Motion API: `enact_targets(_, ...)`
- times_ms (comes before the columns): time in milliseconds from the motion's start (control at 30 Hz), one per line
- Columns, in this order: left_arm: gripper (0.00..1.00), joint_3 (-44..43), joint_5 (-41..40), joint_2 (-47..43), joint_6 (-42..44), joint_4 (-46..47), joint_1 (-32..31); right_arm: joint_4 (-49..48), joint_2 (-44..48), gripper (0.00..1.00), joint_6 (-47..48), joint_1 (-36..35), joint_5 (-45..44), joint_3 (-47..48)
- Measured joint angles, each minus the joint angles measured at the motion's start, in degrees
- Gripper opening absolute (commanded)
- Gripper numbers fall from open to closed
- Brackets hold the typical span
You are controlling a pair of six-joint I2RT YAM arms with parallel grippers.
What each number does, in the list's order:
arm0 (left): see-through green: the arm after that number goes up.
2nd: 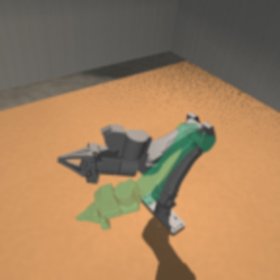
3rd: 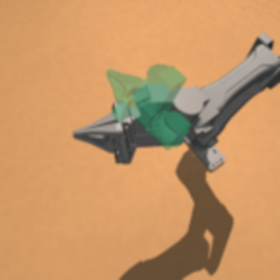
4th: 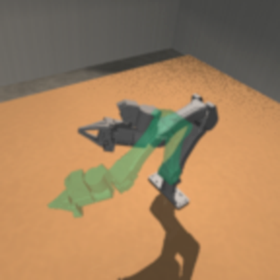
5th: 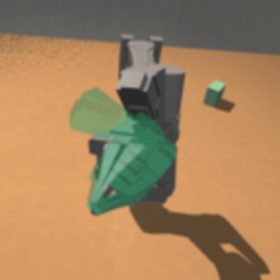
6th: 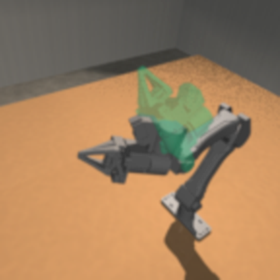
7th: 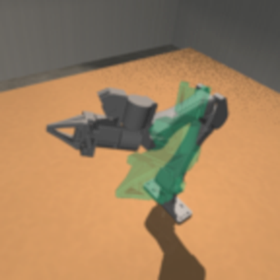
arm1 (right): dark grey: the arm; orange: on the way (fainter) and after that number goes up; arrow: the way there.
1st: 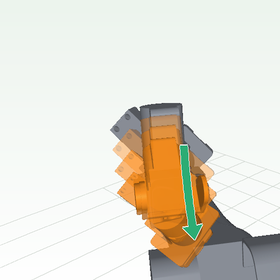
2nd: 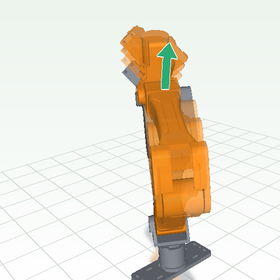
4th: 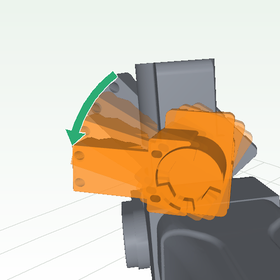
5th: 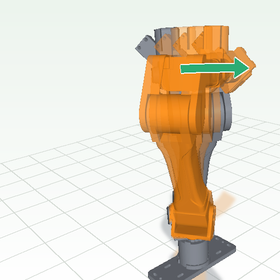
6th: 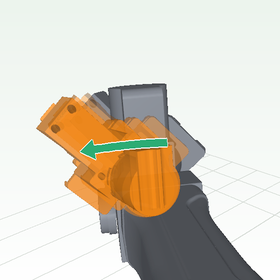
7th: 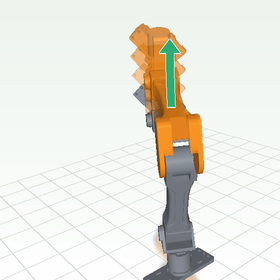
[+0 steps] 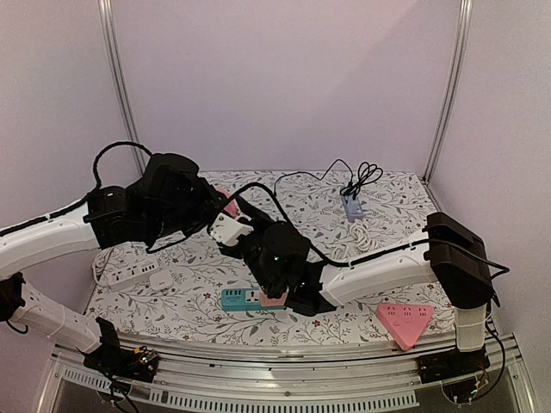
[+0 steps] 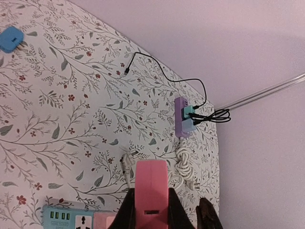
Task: Insert the plug
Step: Adjust the plug.
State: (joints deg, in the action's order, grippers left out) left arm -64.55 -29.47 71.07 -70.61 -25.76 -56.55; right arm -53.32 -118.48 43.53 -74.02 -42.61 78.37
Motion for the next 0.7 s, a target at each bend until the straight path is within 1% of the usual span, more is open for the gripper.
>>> enact_targets(167, 0.00, -0.20, 0.33, -0.24, -1.01, 1.70, 0.09, -1.77, -0.22, 0.30, 1.44, 0.13, 0.31, 0.00)
enact_targets(333, 0.00, -0.33, 0.81, -0.35, -1.49, 3.17, 0.11, -2.75, -0.22, 0.18, 2.23, 0.15, 0.94, -0.13)
enact_targets(400, 0.00, -0.35, 1.09, -0.35, -1.70, 3.32, 0.13, -2.93, -0.22, 0.09, 3.26, 0.15, 1.09, -0.20)
enact_targets(433, 0.00, -0.35, 1.40, -0.35, -1.88, 3.30, 0.26, -2.93, -0.22, 0.02, 3.91, 0.15, 1.16, -0.31)
enact_targets(467, 0.00, -0.33, 1.64, -0.35, -2.01, 3.28, 0.37, -3.04, -0.22, 0.00, 4.37, 0.15, 1.16, -0.35)
enact_targets(567, 0.00, -0.33, 2.12, -0.37, -1.90, 3.69, 0.48, -3.48, -0.22, 0.00, 5.55, 0.15, 1.09, -0.37)
enact_targets(600, 0.02, -0.33, 2.23, -0.39, -1.81, 3.80, 0.50, -3.61, -0.22, 0.00, 5.88, 0.15, 1.07, -0.37)
enact_targets(633, 0.10, -0.33, 2.34, -0.44, -1.62, 3.93, 0.57, -3.72, -0.22, 0.00, 6.16, 0.15, 1.07, -0.37)
enact_targets(700, 0.33, -0.33, 2.51, -0.46, -1.18, 4.11, 0.59, -3.80, -0.22, 0.00, 6.71, 0.17, 1.09, -0.39)
